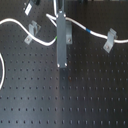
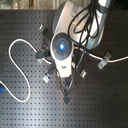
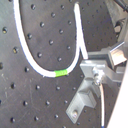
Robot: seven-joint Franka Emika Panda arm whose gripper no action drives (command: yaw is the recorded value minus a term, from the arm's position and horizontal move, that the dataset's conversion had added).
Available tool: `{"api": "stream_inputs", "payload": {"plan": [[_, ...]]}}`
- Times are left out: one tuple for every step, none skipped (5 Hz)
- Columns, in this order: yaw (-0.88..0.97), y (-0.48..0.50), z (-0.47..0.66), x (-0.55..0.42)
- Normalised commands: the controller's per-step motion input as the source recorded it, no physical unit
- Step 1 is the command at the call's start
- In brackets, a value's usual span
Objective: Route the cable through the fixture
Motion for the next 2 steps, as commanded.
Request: {"api": "stream_inputs", "payload": {"plan": [[0.58, -0.001, 0.12, -0.032], [0.75, 0.008, 0.28, 0.076]]}}
